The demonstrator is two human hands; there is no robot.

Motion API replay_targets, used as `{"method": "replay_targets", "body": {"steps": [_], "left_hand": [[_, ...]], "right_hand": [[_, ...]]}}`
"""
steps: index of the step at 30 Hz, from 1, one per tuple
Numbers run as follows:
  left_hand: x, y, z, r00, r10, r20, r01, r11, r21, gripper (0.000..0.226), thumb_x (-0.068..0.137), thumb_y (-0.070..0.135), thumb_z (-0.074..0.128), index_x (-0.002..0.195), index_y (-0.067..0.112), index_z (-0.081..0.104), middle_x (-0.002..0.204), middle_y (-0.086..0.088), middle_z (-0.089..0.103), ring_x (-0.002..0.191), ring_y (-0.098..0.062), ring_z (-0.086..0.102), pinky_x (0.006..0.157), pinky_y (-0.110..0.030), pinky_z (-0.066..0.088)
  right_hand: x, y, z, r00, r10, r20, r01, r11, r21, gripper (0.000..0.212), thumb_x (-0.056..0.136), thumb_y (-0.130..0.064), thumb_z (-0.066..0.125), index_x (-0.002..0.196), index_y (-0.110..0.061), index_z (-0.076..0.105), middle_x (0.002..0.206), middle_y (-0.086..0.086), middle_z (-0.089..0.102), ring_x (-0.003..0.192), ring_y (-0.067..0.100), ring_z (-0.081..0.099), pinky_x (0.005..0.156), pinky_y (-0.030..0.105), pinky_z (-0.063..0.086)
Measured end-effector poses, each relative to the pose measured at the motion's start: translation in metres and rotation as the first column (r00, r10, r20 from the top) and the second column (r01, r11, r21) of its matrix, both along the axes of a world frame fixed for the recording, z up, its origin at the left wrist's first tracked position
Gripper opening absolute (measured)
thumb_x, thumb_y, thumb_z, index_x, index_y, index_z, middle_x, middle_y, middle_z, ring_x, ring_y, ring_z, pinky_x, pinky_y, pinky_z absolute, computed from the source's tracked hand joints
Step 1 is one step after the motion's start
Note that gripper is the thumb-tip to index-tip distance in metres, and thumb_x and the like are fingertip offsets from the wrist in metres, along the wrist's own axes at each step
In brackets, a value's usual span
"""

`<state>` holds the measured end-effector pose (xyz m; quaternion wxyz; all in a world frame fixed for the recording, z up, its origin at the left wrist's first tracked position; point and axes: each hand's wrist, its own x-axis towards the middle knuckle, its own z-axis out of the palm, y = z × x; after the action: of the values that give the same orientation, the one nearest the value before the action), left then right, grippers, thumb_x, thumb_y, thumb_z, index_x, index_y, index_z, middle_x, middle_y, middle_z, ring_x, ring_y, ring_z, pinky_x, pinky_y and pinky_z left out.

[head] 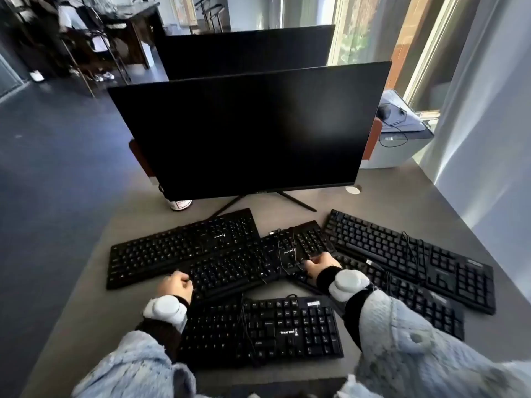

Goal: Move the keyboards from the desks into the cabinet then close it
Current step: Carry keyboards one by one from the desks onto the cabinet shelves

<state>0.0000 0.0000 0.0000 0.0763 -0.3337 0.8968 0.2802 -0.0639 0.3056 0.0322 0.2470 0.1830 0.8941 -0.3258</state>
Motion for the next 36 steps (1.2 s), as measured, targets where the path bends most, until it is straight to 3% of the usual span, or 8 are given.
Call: {"method": "replay_targets", "body": {"steps": [4,6,9,14,20,25,30,36], "left_hand": [[0.008,-0.006,-0.015,0.966,0.251,0.055,-0.256,0.960,0.115,0.043,0.083,0.009,0.063,0.122,-0.008,0.058,0.119,-0.031,0.062,0.124,-0.040,0.049,0.104,-0.039,0.037],[0.003,-0.009,-0.018,0.936,0.334,0.107,-0.350,0.916,0.198,0.044,0.085,0.010,0.062,0.123,-0.010,0.054,0.125,-0.030,0.059,0.123,-0.041,0.051,0.103,-0.039,0.035],[-0.009,-0.012,-0.023,0.931,0.336,0.140,-0.362,0.892,0.269,0.035,0.087,0.007,0.059,0.114,-0.014,0.059,0.117,-0.033,0.063,0.111,-0.043,0.059,0.093,-0.038,0.042],[-0.013,-0.011,-0.027,0.913,0.347,0.215,-0.396,0.881,0.261,0.042,0.085,0.018,0.063,0.116,-0.010,0.060,0.120,-0.028,0.063,0.114,-0.039,0.058,0.095,-0.035,0.041],[-0.014,-0.017,-0.025,0.848,0.436,0.300,-0.512,0.820,0.255,0.070,0.082,0.043,0.063,0.126,-0.011,0.051,0.130,-0.028,0.056,0.122,-0.041,0.052,0.103,-0.039,0.035],[0.004,-0.019,-0.020,0.808,0.556,0.194,-0.588,0.748,0.308,0.059,0.080,0.042,0.064,0.107,-0.010,0.061,0.100,-0.027,0.064,0.104,-0.044,0.061,0.100,-0.046,0.043],[0.045,-0.020,0.010,0.725,0.688,0.034,-0.668,0.691,0.275,0.056,0.078,0.051,0.060,0.102,0.000,0.063,0.121,-0.025,0.060,0.117,-0.043,0.051,0.106,-0.048,0.036],[0.114,-0.028,0.072,0.485,0.861,-0.152,-0.797,0.507,0.328,0.067,0.078,0.059,0.053,0.118,0.005,0.061,0.129,-0.022,0.056,0.121,-0.039,0.051,0.106,-0.047,0.038]], "right_hand": [[-0.013,0.014,-0.007,0.991,-0.137,-0.007,0.136,0.984,0.114,0.055,0.082,-0.038,0.057,0.126,-0.006,0.048,0.132,0.016,0.053,0.122,0.032,0.051,0.102,0.040,0.041],[-0.022,0.014,-0.012,0.989,-0.141,-0.033,0.145,0.976,0.164,0.062,0.081,-0.039,0.059,0.132,-0.009,0.044,0.138,0.014,0.047,0.128,0.032,0.045,0.105,0.040,0.038],[-0.041,0.015,-0.021,0.990,-0.125,-0.058,0.134,0.973,0.188,0.072,0.082,-0.036,0.059,0.143,-0.010,0.030,0.150,0.013,0.033,0.137,0.031,0.034,0.112,0.038,0.029],[-0.051,0.011,-0.034,0.980,-0.198,0.008,0.194,0.964,0.182,0.056,0.080,-0.036,0.058,0.129,-0.010,0.046,0.133,0.017,0.051,0.122,0.035,0.050,0.100,0.042,0.042],[-0.050,0.003,-0.039,0.950,-0.300,-0.090,0.313,0.911,0.269,0.059,0.082,-0.043,0.058,0.127,-0.006,0.048,0.135,0.018,0.043,0.127,0.036,0.042,0.097,0.044,0.039],[-0.035,-0.004,-0.029,0.894,-0.408,-0.188,0.438,0.884,0.165,0.065,0.079,-0.044,0.060,0.125,0.000,0.047,0.131,0.023,0.044,0.123,0.039,0.043,0.101,0.044,0.037],[-0.013,-0.015,-0.005,0.866,-0.424,-0.265,0.438,0.899,-0.006,0.069,0.078,-0.043,0.063,0.129,0.000,0.043,0.132,0.025,0.042,0.123,0.040,0.043,0.102,0.043,0.034],[0.000,-0.051,0.050,0.870,-0.321,-0.373,0.242,0.939,-0.244,0.068,0.078,-0.041,0.065,0.128,-0.001,0.044,0.133,0.025,0.041,0.124,0.039,0.040,0.103,0.037,0.032]]}}
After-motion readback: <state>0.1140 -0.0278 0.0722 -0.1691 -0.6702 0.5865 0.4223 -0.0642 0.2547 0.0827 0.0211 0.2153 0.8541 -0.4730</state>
